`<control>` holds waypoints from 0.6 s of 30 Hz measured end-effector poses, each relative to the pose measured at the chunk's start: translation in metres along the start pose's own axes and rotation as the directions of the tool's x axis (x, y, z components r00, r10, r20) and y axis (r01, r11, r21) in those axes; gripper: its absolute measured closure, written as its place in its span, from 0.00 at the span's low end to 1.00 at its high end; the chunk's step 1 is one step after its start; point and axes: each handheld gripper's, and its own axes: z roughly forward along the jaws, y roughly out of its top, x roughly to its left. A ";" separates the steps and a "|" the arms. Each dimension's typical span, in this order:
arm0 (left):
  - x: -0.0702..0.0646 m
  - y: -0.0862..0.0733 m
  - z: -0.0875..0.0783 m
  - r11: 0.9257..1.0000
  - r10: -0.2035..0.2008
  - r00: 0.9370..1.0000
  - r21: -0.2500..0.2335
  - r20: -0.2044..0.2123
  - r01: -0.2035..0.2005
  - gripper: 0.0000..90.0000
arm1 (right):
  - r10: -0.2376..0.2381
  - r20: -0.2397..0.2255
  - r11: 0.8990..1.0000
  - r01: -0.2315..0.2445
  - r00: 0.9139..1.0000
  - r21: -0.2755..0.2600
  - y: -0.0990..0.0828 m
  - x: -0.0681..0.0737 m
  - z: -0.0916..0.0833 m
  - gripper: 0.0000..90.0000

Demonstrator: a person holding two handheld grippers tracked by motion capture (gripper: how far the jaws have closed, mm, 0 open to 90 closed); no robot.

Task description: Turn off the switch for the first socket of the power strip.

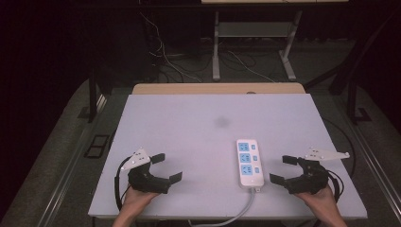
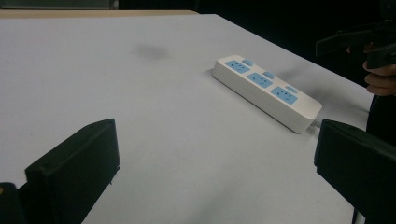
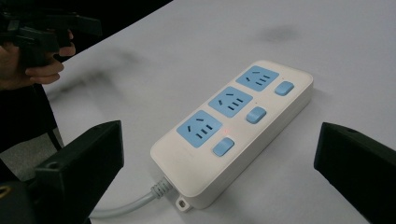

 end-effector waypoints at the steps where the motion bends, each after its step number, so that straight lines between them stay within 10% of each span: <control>1: 0.000 0.000 0.000 1.000 0.001 1.000 -0.001 0.000 -0.001 0.00 | 0.000 0.001 1.000 0.000 1.000 0.000 0.000 0.000 0.000 0.01; 18: -0.001 0.000 0.002 1.000 0.002 1.000 0.005 0.008 -0.002 0.00 | 0.009 -0.005 1.000 -0.009 1.000 0.005 -0.001 -0.001 -0.001 0.01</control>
